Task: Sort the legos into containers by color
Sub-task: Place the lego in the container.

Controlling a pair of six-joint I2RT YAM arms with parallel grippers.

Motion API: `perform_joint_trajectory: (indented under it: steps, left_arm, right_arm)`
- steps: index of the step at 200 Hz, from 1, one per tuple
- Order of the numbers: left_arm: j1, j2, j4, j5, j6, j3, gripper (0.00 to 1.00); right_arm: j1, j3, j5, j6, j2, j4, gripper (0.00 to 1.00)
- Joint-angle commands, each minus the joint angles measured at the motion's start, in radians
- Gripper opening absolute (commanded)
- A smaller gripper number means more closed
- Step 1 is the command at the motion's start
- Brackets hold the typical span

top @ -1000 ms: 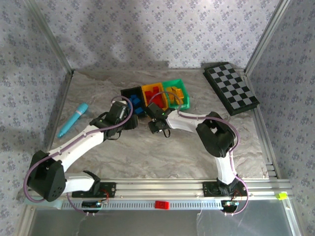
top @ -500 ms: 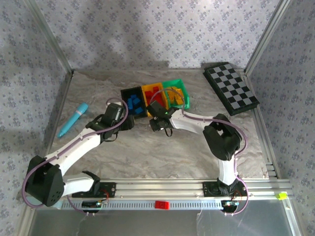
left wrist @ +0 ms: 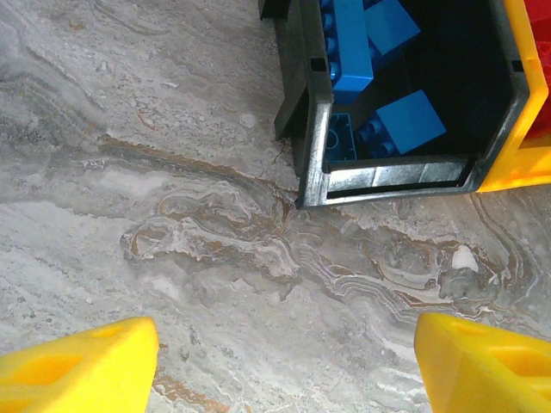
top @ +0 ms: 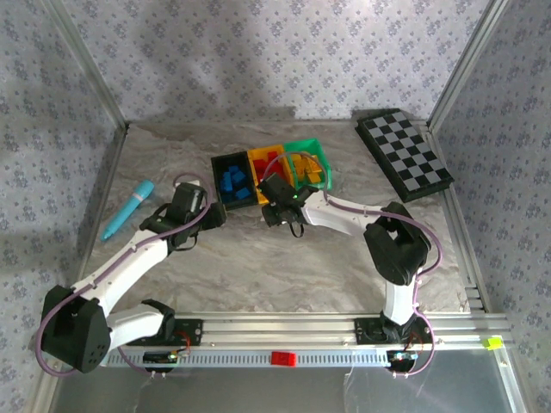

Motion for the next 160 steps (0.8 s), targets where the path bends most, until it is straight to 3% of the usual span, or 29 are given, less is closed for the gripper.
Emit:
perform_joint_trajectory:
  steps: [1, 83, 160]
  left_arm:
    - [0.007, -0.019, -0.011, 0.01, -0.011, -0.022, 0.78]
    - [0.009, -0.035, -0.022, 0.008, -0.014, -0.049, 0.78]
    - [0.015, -0.05, -0.03, 0.005, -0.035, -0.115, 0.78]
  right_arm:
    - [-0.001, 0.045, 0.009, -0.026, -0.028, -0.004, 0.33]
    - [-0.009, 0.234, -0.007, -0.076, 0.043, -0.024, 0.34]
    - [-0.054, 0.493, -0.113, -0.076, 0.193, -0.066, 0.35]
